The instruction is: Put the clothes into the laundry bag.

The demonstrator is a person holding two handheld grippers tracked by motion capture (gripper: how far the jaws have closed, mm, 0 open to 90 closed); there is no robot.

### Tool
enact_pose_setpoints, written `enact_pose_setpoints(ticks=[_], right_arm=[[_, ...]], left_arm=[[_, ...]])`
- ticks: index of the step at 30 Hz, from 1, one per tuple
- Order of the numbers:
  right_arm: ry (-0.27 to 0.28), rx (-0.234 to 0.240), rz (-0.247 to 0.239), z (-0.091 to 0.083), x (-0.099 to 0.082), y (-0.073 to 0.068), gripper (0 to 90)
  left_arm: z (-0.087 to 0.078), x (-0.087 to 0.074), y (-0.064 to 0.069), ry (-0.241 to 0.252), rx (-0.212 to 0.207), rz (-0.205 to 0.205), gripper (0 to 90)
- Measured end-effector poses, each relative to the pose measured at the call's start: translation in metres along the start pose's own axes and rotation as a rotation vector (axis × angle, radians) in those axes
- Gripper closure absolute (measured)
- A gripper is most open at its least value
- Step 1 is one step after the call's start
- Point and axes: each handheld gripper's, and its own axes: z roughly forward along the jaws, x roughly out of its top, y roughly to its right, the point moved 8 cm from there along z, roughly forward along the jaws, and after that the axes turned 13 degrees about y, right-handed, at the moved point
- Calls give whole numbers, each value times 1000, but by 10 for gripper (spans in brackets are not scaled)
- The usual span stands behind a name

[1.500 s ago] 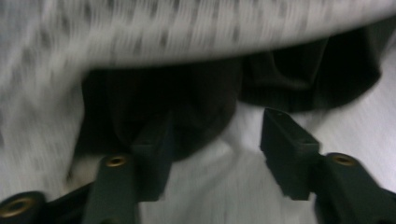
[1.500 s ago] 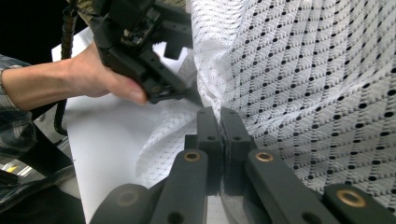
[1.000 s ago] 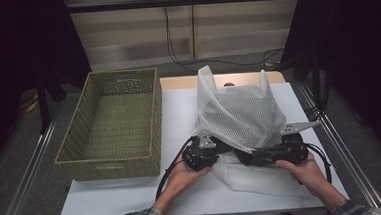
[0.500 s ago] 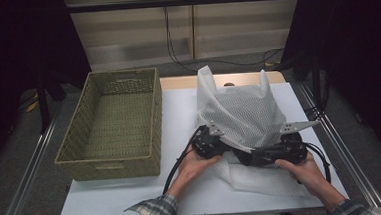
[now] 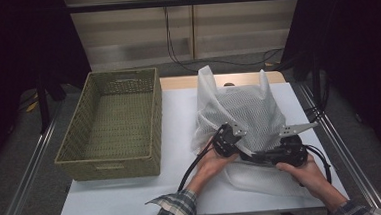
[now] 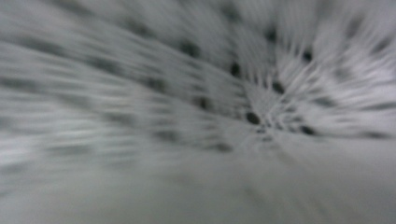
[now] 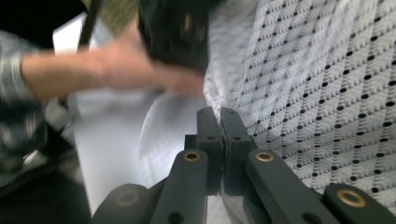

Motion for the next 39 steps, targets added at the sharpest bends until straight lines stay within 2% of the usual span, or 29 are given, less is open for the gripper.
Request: enact_pose_setpoints(ticks=[1, 2, 3, 4, 6, 7, 9, 10, 11, 12, 13, 14, 15, 17, 18, 19, 20, 21, 22, 23, 25, 26, 28, 30, 32, 33, 35, 37, 39], right_arm=[[-23, 9, -5, 1, -5, -1, 888], [-41, 17, -3, 3, -9, -2, 888], [-61, 24, 1, 5, -14, -3, 888], [-77, 29, -5, 7, -17, -5, 888], [-85, 29, -7, 10, -18, -8, 888], [-87, 30, -12, 10, -19, -8, 888], [-90, 22, -8, 11, -20, -5, 888], [-90, 18, -11, 11, -20, -3, 888], [-91, 11, -9, 12, -20, -2, 887], [-96, 4, -10, 13, -20, 0, 888], [-103, 0, -14, 13, -21, 1, 888], [-120, -15, -16, 14, -23, 3, 888], [-129, -25, -14, 14, -25, 3, 888], [-134, -22, -16, 15, -27, 4, 888], [-135, -20, -19, 15, -27, 4, 888], [-137, -22, -18, 15, -27, 4, 888], [-136, -27, -20, 16, -27, 5, 887], [-141, -30, -20, 16, -28, 6, 887], [-139, -38, -22, 17, -29, 7, 887], [-135, -40, -20, 17, -29, 8, 887], [-129, -47, -25, 17, -28, 9, 886], [-126, -47, -28, 16, -27, 9, 887], [-120, -48, -23, 15, -27, 9, 887], [-117, -43, -23, 14, -27, 8, 886], [-114, -31, -24, 12, -27, 4, 886], [-105, -26, -33, 10, -26, 3, 887], [-113, -16, -28, 7, -27, -2, 887], [-129, -6, -24, 5, -30, -6, 887], [-146, 30, -26, 4, -35, -13, 887]], left_arm=[[-4, -3, -2, -7, 4, 15, 733], [-9, -6, -3, -13, -10, 18, 732], [-14, -10, -5, -8, -19, 1, 723], [-24, -15, -5, -13, -57, -25, 703], [-34, -19, -4, -5, -55, -26, 676], [-40, -20, -3, 17, -64, -32, 661], [-52, -23, 1, 20, -80, -12, 578], [-54, -26, 2, 16, -92, -5, 501], [-55, -31, 1, -25, -78, 11, 427], [-54, -35, 0, -22, -63, 3, 392], [-54, -36, -1, -3, -59, -37, 391], [-57, -38, -3, -16, -54, -44, 392], [-62, -40, -4, -31, -61, -47, 436], [-67, -42, -3, -10, -72, -59, 594], [-71, -44, -3, -26, -78, -44, 687], [-74, -45, -2, -22, -84, -46, 775], [-77, -46, -1, -28, -82, -61, 825], [-81, -47, 1, -50, -100, -58, 864], [-86, -48, 4, -61, -136, -54, 876], [-91, -47, 10, -51, -145, -57, 883], [-102, -44, 22, -34, -190, -55, 884], [-107, -43, 29, -16, -189, -63, 884], [-119, -47, 36, -28, -215, -40, 886], [-128, -51, 44, -11, -236, -75, 888], [-138, -57, 48, -32, -251, -77, 887], [-142, -58, 48, -28, -248, -86, 885], [-150, -53, 46, 39, -246, -113, 844], [-154, -43, 37, 95, -207, -129, 780], [-152, -35, 26, 143, -158, -136, 715]])
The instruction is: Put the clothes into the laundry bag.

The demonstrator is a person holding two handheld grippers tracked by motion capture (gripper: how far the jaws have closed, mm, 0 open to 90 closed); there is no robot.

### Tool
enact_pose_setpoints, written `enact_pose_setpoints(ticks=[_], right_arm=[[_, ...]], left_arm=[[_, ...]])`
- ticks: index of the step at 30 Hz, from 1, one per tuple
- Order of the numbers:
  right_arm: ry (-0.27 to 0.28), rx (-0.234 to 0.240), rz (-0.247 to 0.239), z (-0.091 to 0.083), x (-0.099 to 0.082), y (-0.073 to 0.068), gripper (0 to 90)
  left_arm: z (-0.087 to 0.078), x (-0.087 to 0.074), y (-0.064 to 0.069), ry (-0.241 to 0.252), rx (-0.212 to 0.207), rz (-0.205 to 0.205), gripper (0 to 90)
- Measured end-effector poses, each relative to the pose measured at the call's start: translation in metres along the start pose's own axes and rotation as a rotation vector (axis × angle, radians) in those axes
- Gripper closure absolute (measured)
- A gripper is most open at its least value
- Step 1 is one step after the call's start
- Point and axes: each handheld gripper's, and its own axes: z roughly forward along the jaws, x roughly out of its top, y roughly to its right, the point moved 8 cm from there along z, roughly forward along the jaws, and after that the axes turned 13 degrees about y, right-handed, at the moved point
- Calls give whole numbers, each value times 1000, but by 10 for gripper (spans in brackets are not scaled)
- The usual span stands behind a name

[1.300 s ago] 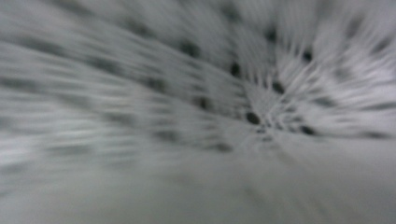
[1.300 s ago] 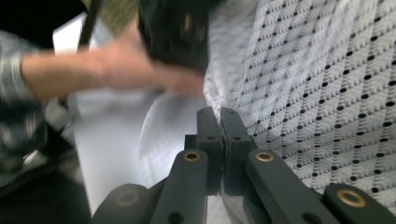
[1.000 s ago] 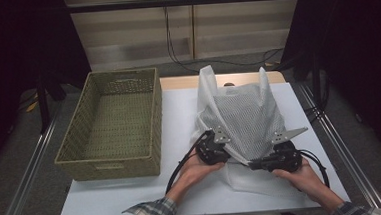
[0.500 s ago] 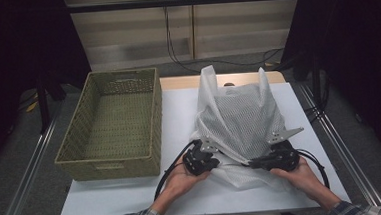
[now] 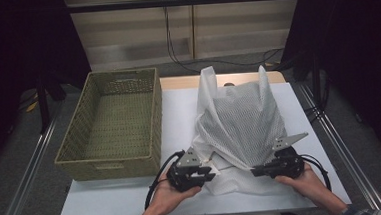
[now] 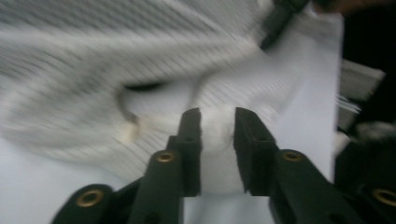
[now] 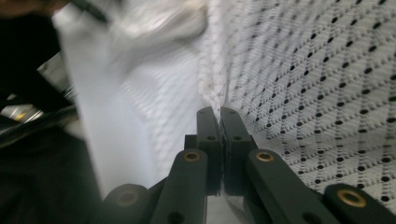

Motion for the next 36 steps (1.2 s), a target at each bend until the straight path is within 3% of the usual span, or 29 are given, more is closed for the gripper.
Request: enact_pose_setpoints(ticks=[2, 5, 7, 9, 12, 13, 15, 16, 17, 19, 21, 23, 24, 25, 28, 29, 32, 35, 36], right_arm=[[-24, 31, -7, 0, -6, -9, 887], [-32, 87, -14, -2, -10, -24, 887], [-20, 75, -18, -5, -9, -27, 887], [11, 55, -6, -8, -6, -22, 887], [48, 19, 10, -13, -1, -11, 888], [54, 16, 16, -14, 0, -8, 887], [56, 2, 20, -14, 0, -4, 887], [51, -4, 15, -13, 0, -2, 887], [48, -10, 10, -12, 0, -1, 886], [54, -17, 12, -11, 1, 0, 886], [61, -20, 6, -11, 3, 3, 885], [64, -29, 2, -11, 4, 6, 882], [69, -34, 2, -11, 4, 7, 880], [72, -29, 5, -11, 5, 8, 877], [76, -38, 8, -11, 4, 9, 850], [73, -35, 0, -12, 4, 9, 826], [62, -50, -6, -13, 1, 8, 817], [48, -37, -14, -15, -2, 4, 836], [38, -25, -22, -14, -4, 2, 847]], left_arm=[[6, 6, -11, 22, 35, -3, 643], [24, 3, -27, -19, 70, 10, 597], [36, -5, -35, -58, 94, 28, 544], [42, -12, -39, -82, 94, 5, 513], [43, -20, -36, -145, 81, 60, 429], [42, -26, -36, -196, 91, 80, 425], [43, -29, -35, -165, 93, 59, 501], [40, -29, -37, -208, 95, 73, 554], [41, -29, -36, -176, 82, 63, 613], [37, -30, -39, -198, 80, 59, 770], [32, -29, -40, -207, 88, 55, 794], [24, -29, -36, -213, 57, 51, 798], [18, -25, -30, -178, 50, 27, 798], [10, -24, -28, -192, 34, 55, 799], [-10, -27, -19, -156, 48, 22, 853], [-15, -30, -20, -164, 53, 33, 853], [-25, -39, -22, -166, 76, 5, 855], [-32, -45, -27, -180, 110, 4, 857], [-34, -47, -28, -191, 95, 6, 859]])
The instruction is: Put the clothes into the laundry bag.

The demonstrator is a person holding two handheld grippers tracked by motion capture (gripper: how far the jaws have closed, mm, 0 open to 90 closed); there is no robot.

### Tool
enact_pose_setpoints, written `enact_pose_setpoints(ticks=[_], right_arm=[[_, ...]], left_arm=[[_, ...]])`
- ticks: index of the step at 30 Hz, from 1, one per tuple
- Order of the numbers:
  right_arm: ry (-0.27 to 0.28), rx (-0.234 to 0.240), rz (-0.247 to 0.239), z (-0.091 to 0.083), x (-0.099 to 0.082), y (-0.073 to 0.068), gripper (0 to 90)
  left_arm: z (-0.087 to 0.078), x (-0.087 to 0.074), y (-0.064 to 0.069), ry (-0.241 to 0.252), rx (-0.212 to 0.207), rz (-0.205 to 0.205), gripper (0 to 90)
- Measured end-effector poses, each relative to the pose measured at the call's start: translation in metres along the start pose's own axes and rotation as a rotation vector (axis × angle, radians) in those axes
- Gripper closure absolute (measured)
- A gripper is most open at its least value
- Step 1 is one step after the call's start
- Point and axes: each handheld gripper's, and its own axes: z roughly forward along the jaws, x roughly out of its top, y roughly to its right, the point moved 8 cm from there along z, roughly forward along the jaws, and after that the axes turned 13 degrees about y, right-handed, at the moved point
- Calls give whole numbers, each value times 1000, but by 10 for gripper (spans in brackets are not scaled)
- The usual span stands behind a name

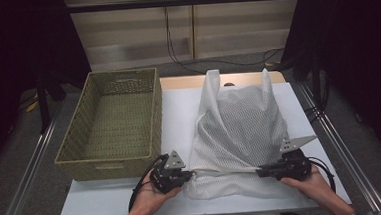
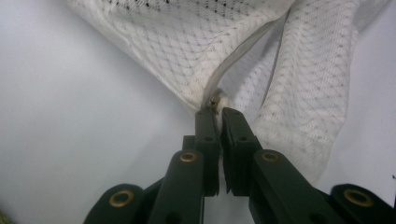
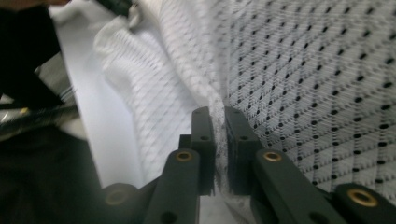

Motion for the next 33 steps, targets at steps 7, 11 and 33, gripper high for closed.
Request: enact_pose_setpoints(ticks=[7, 11, 33], right_arm=[[-59, 19, -8, 0, -12, -3, 821], [-57, -26, -38, 3, -13, 1, 777], [213, -163, 12, -38, 9, 4, 400]], left_arm=[[4, 9, 3, 95, -35, -38, 863], [1, 12, 2, 115, -18, -38, 784], [-15, 27, 7, 270, 33, -38, 357]])
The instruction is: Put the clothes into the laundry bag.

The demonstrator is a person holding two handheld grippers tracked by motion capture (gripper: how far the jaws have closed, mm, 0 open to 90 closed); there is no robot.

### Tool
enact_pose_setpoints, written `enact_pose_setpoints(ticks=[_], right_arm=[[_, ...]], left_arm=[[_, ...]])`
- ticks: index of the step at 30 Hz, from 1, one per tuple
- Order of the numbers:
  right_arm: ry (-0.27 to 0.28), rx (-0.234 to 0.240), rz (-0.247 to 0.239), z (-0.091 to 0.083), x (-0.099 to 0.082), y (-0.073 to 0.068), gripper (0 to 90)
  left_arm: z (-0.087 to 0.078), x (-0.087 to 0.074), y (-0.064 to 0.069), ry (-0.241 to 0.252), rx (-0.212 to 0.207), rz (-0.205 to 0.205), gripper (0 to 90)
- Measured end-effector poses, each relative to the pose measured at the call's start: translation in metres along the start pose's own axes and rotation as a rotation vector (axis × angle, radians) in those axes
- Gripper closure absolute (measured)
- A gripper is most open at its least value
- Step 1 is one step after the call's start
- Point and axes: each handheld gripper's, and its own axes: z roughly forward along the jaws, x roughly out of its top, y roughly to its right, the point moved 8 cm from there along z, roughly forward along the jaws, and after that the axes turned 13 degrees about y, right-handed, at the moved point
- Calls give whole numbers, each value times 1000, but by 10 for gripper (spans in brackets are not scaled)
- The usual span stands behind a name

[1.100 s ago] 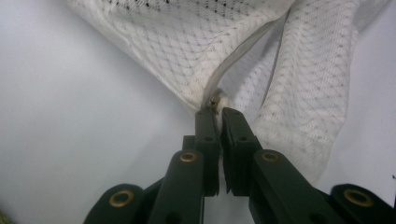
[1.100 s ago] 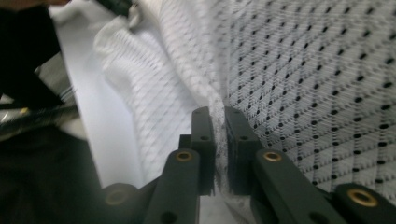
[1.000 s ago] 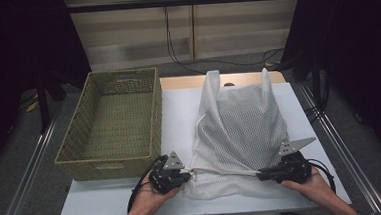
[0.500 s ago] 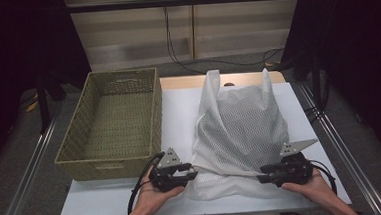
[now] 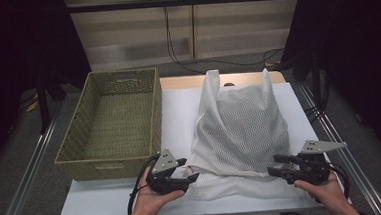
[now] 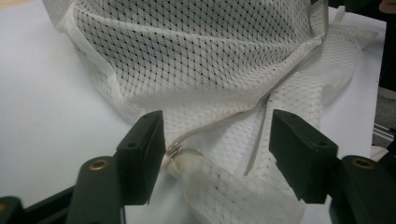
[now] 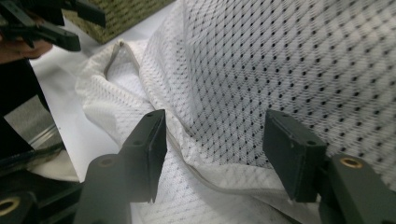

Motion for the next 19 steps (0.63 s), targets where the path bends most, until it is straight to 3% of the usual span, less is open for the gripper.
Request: enact_pose_setpoints(ticks=[2, 8, 12, 13, 16, 19], right_arm=[[15, -12, 1, -4, 1, 0, 388], [72, -58, 6, -17, 4, -1, 340], [60, -78, -9, -25, -1, -2, 319], [55, -82, -13, -27, -2, -2, 310], [61, -76, -9, -29, -4, -3, 321], [45, -66, -12, -25, -4, -2, 315]], left_arm=[[0, 0, 0, -7, 10, 28, 331], [1, 1, 1, 1, 18, 36, 257], [0, 0, -1, -10, 28, 52, 206], [-1, 0, 1, -13, 34, 34, 193], [-3, 2, 4, 19, 21, 22, 188], [-2, 1, 5, 5, 27, 38, 175]])
